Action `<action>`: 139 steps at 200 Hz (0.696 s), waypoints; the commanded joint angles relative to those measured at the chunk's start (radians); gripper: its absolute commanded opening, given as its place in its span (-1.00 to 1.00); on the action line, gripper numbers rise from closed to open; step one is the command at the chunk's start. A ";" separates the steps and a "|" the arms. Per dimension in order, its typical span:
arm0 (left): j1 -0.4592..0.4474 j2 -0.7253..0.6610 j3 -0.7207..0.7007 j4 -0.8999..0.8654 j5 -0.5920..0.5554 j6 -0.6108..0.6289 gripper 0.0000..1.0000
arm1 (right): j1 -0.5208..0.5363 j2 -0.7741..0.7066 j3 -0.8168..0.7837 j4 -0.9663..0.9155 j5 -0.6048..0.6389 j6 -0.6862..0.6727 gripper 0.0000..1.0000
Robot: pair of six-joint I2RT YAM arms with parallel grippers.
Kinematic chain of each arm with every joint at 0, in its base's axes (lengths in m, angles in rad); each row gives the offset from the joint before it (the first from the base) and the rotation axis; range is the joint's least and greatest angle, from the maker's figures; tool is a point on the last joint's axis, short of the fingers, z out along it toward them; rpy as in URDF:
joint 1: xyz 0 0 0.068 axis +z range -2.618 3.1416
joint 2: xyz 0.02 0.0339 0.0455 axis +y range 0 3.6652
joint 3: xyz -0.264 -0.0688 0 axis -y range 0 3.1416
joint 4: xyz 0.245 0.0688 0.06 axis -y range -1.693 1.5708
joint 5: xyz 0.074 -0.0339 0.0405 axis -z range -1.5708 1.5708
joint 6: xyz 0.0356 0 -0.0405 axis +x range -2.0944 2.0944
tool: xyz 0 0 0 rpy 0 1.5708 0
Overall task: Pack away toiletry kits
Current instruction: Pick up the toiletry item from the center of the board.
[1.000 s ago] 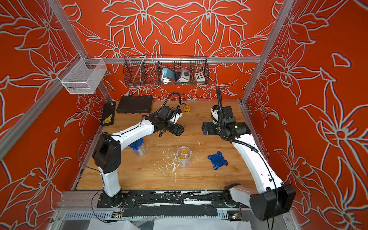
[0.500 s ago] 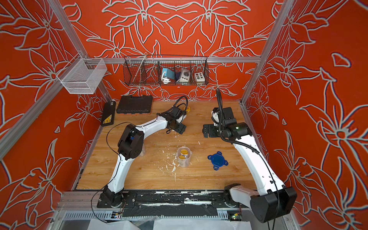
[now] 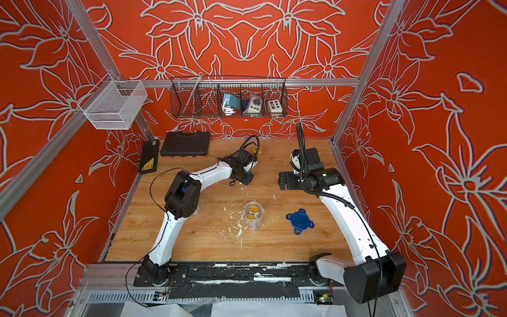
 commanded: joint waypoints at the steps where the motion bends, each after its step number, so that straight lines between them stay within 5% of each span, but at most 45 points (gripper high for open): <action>1: 0.003 0.001 -0.008 -0.017 0.056 0.003 -0.34 | -0.004 0.010 0.049 -0.018 0.013 -0.023 0.96; 23: 0.002 -0.022 -0.023 -0.019 0.092 -0.009 -0.60 | -0.004 0.014 0.061 -0.017 0.012 -0.024 0.96; 77: 0.004 -0.241 -0.119 0.040 0.173 -0.032 -0.84 | -0.007 -0.003 0.056 -0.040 -0.020 -0.036 0.95; 108: 0.005 -0.405 -0.161 0.057 0.157 -0.047 -0.89 | -0.008 -0.065 0.018 0.049 -0.294 -0.054 0.84; 139: -0.013 -0.642 -0.336 0.156 0.215 -0.057 -0.88 | -0.008 -0.123 -0.019 0.090 -0.418 -0.008 0.86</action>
